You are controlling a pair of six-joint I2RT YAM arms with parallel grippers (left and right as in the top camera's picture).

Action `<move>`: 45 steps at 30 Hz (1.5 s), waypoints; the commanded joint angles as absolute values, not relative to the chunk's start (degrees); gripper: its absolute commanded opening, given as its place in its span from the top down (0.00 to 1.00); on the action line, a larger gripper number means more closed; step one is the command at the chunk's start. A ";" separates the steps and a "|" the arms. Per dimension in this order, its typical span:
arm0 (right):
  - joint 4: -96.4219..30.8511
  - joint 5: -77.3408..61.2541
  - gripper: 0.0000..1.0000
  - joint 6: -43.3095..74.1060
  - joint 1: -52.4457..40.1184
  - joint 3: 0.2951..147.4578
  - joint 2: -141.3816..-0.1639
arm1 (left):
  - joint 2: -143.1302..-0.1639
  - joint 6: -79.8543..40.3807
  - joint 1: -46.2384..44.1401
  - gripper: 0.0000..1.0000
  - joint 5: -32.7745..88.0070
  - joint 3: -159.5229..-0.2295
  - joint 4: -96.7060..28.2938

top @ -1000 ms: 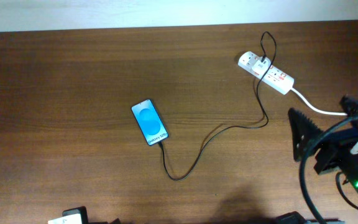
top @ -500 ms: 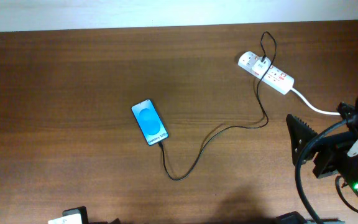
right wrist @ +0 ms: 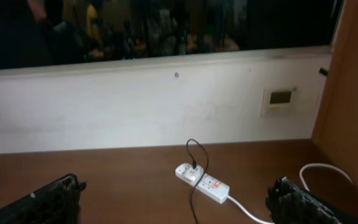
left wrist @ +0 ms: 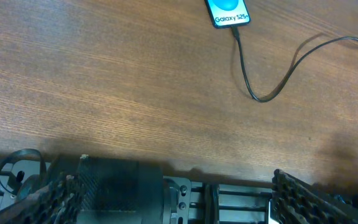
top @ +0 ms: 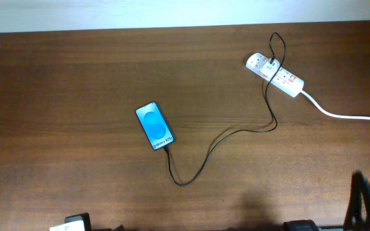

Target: Plug charger to phone and switch on socket

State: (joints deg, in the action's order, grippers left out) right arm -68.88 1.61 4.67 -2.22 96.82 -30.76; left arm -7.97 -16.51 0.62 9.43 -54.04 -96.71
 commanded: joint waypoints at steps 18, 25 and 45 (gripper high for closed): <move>-33.43 5.08 0.02 4.91 8.32 41.74 -1.13 | -7.79 -17.06 0.91 0.01 9.63 -54.06 -96.71; -12.29 -3.62 0.02 4.91 8.21 20.58 -0.23 | -7.79 -17.06 0.91 0.01 9.63 -54.06 -96.71; 5.65 -4.10 0.02 4.89 5.96 0.32 -0.23 | -7.79 -17.06 0.91 0.01 9.63 -54.06 -96.71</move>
